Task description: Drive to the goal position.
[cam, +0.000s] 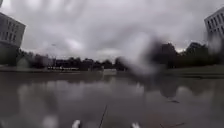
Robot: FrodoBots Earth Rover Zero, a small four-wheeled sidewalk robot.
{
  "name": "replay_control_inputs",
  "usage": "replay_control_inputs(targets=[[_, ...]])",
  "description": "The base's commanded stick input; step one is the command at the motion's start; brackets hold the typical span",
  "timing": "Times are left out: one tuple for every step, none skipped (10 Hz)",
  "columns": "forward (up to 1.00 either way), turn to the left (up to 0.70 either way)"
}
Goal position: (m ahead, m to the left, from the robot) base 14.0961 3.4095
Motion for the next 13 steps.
replay_control_inputs(targets=[[0.7,0.0],[0.7,0.0],[0.7,0.0],[0.7,0.0],[0.7,-0.15],[0.7,-0.18],[0.7,0.0],[0.7,0.0],[0.7,0.0],[0.7,0.0],[0.7,0.0],[0.7,0.0],[0.7,0.0]])
